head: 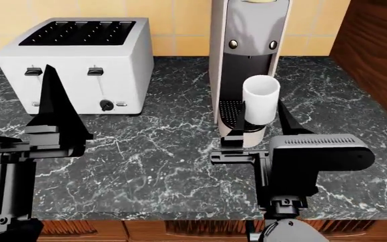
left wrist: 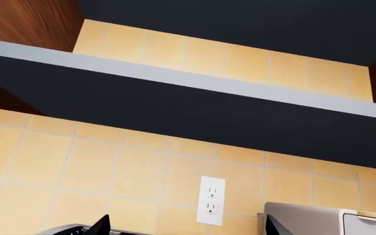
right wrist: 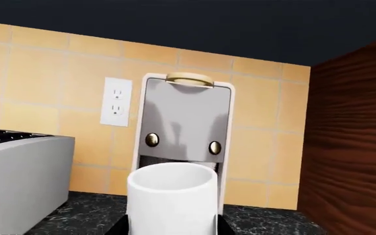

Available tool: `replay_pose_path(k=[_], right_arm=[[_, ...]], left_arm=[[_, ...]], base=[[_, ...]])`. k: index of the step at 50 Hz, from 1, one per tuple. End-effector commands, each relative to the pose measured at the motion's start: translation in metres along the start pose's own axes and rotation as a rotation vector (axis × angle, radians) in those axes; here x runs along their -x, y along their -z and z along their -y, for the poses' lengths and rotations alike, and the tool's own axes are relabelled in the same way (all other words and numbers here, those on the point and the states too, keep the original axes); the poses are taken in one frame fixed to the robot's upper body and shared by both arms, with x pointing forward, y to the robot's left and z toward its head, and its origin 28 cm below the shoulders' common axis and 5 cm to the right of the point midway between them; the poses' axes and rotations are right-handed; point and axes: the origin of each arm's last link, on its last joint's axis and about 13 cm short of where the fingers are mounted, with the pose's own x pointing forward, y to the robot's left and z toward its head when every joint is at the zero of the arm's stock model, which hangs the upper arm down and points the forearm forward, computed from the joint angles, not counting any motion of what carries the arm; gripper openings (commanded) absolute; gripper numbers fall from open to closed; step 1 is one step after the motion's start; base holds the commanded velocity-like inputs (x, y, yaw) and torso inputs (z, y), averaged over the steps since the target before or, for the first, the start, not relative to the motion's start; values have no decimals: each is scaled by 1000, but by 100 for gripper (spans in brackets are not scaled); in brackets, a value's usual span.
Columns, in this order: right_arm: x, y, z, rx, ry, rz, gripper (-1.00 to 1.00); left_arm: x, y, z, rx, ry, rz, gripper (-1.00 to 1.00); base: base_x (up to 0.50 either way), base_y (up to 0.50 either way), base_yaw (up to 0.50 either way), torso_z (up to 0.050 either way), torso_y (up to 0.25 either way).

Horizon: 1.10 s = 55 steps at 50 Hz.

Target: Pick the mug from the cabinet, place it under the coffee machine dispenser, and press the start button.

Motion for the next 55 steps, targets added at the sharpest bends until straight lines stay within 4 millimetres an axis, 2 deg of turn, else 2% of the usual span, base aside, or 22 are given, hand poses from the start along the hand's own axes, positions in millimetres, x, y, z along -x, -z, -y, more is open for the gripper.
replay_pose_path(k=[1,16,26,55], right_arm=[[-11,0,0,15,-1,2,-100],[-21,3,2,-38,-2,-13,-100],[-22,8,-1,-109,-70,-73,-100],[-36,23,2,-111,-31,-83,-100]], left_arm=[[0,0,0,2,0,-1,100],[0,0,0,4,1,0,100],[1,-1,0,6,2,0,100],[0,-2,0,9,4,0,100]], base=[[0,0,0,0,0],[0,0,0,0,1],[0,0,0,0,0],[0,0,0,0,0]])
